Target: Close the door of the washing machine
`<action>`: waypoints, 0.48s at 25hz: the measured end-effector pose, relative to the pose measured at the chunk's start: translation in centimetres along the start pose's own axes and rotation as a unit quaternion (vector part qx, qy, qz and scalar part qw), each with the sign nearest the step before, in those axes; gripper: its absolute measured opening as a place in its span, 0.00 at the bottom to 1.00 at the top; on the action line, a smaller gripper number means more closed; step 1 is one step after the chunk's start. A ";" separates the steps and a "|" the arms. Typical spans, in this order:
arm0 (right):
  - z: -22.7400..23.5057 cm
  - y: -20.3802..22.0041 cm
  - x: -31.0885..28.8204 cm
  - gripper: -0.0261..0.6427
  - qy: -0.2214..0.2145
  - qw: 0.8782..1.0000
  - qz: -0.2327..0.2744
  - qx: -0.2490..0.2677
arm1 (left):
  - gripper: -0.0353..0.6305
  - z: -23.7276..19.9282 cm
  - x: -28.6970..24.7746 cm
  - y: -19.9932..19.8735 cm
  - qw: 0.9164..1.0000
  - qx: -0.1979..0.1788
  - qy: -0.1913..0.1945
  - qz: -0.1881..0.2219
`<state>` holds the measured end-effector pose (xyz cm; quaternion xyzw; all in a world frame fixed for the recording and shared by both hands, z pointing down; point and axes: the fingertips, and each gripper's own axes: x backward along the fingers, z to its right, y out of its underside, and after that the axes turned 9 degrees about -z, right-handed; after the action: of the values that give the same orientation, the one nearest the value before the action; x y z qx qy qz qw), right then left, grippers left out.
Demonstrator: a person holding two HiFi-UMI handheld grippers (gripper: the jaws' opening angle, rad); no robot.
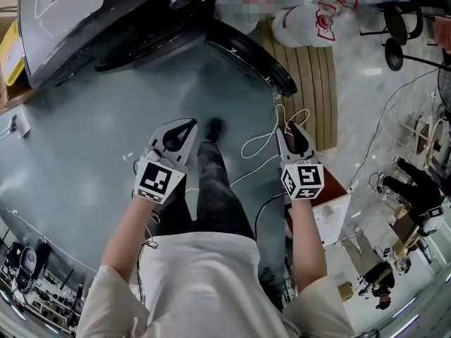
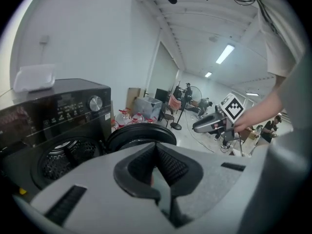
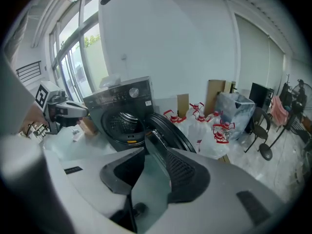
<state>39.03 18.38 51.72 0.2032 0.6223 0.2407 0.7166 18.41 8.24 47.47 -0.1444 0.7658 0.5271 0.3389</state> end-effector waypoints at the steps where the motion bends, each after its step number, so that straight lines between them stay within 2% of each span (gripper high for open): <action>1: 0.7 0.4 -0.8 0.27 0.000 1.000 -0.004 0.002 | 0.06 0.0 -1.0 0.4 1.000 -0.001 0.003 -0.004; 4: 2.4 1.6 -3.3 0.28 -0.001 1.000 -0.020 0.017 | 0.06 0.3 -3.8 1.7 1.000 0.004 0.012 -0.018; 8: 5.3 3.3 -7.6 0.29 0.008 0.998 -0.036 0.042 | 0.06 -0.2 -8.1 2.9 0.999 -0.023 0.024 -0.021; 12: 8.0 5.8 -10.7 0.29 0.023 0.997 -0.056 0.042 | 0.06 0.2 -11.4 5.2 0.999 -0.024 0.035 -0.031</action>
<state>45.28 16.74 64.77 0.1923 0.6590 0.1780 0.7050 23.79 8.91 58.75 -0.1943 0.7593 0.5295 0.3246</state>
